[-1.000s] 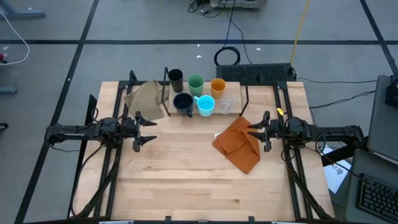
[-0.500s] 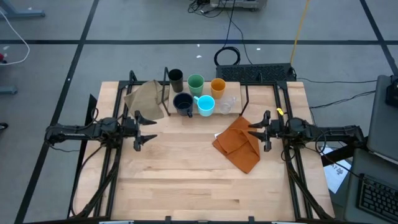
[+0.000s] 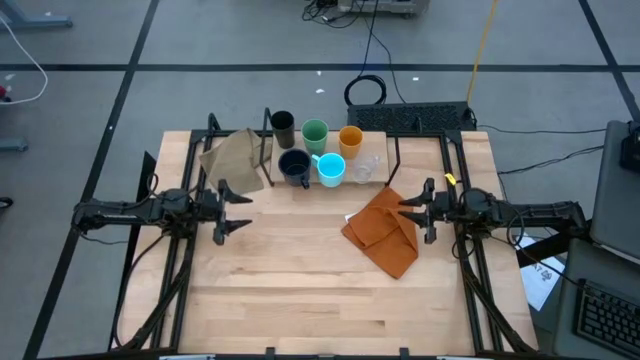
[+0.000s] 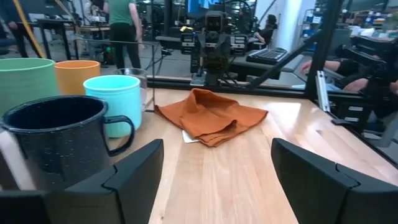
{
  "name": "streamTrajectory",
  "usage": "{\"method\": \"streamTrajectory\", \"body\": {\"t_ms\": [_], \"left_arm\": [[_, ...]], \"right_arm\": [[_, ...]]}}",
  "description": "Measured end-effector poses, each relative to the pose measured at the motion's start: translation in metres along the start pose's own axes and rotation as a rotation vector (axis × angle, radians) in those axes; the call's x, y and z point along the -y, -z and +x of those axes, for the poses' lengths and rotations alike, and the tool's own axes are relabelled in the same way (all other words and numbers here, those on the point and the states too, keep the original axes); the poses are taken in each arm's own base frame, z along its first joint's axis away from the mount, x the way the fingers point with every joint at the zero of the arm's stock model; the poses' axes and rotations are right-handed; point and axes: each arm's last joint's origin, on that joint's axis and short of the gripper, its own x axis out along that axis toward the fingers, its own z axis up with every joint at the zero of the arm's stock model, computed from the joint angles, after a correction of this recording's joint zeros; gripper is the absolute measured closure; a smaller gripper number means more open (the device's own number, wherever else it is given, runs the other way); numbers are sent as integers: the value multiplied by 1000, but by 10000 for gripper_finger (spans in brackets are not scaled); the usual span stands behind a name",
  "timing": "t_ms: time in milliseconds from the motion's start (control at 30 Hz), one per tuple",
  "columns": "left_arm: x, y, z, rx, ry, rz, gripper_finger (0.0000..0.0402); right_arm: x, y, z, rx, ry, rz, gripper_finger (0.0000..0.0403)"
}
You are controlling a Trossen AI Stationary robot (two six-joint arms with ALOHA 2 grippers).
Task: Stack small to large cups/mugs on shelf
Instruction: Return to Home Position
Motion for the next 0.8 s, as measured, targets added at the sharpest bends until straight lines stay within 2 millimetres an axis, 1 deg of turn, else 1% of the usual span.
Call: {"method": "streamTrajectory", "body": {"t_ms": [400, 800], "left_arm": [[0, 0, 0, 0, 5, 27, 103], [0, 0, 0, -7, 4, 2, 103]], "right_arm": [[0, -1, 0, 12, -3, -3, 282], [0, 0, 0, -2, -3, 0, 282]]}}
